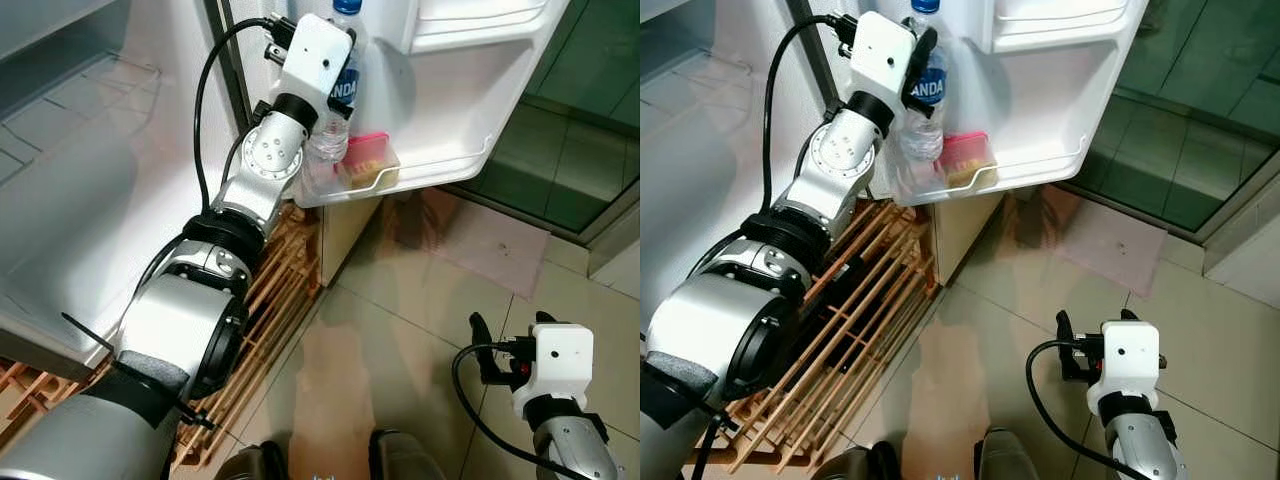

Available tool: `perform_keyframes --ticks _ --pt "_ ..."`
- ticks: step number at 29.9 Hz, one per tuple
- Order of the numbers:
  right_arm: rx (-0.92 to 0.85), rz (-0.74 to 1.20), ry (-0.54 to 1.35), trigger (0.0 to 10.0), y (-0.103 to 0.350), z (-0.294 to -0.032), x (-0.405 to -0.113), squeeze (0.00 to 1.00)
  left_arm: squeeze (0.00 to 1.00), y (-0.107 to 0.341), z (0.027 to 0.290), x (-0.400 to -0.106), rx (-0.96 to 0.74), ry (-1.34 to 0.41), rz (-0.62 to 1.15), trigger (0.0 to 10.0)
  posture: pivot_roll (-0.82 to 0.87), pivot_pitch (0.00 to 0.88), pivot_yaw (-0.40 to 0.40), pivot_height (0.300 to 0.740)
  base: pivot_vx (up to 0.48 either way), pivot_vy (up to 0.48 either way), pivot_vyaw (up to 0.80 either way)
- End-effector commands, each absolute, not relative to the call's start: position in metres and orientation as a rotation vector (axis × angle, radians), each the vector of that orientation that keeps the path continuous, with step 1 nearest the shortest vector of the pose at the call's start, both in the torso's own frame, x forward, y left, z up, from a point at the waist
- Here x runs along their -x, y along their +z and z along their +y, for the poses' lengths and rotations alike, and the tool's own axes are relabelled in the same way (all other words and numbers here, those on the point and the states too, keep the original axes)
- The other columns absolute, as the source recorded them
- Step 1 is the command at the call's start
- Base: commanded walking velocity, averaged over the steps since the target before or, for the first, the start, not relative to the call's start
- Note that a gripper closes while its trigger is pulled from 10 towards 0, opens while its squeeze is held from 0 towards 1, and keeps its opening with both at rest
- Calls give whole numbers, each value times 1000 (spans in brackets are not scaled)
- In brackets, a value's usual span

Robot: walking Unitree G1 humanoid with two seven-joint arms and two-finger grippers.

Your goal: Restocking fridge

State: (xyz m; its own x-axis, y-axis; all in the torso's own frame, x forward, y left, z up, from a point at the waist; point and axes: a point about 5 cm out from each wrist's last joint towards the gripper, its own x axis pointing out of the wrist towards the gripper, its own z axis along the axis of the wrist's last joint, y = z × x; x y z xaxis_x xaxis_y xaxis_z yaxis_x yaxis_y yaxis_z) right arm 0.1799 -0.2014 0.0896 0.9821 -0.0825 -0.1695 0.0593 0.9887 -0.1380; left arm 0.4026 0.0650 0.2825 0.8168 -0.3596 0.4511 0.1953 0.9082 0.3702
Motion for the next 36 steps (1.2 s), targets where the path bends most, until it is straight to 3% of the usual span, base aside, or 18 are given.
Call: perform_keyframes --ticks 1,10,11,13,14,18,23,36 --pt "149 193 -68 10000 86 -203 -179 110 0 292 86 -405 -309 -221 -562 10000 -302 135 34 740 0 0 0" --pt "149 195 -66 10000 85 -203 -179 106 0 264 80 -403 -377 -245 -502 10000 -300 143 29 740 0 0 0" --pt "149 195 -66 10000 85 -204 -179 106 82 259 78 -402 -386 -257 -492 10000 -302 144 28 740 0 0 0" --pt "150 195 -66 10000 85 -204 -179 106 82 255 76 -401 -393 -265 -486 10000 -305 146 28 740 0 0 0" --pt "150 194 -66 10000 85 -204 -179 106 1000 250 74 -400 -404 -274 -475 10000 -304 146 27 740 0 0 0" --pt "155 197 -67 10000 85 -206 -179 110 1000 234 69 -398 -392 -290 -425 10000 -307 151 23 740 0 0 0" --pt "157 198 -63 10000 85 -206 -179 110 1000 221 70 -399 -227 -265 -338 10000 -311 151 23 740 0 0 0" --pt "161 201 -60 10000 85 -207 -179 106 1000 227 77 -402 -22 -235 -300 10000 -310 150 21 740 0 0 0"
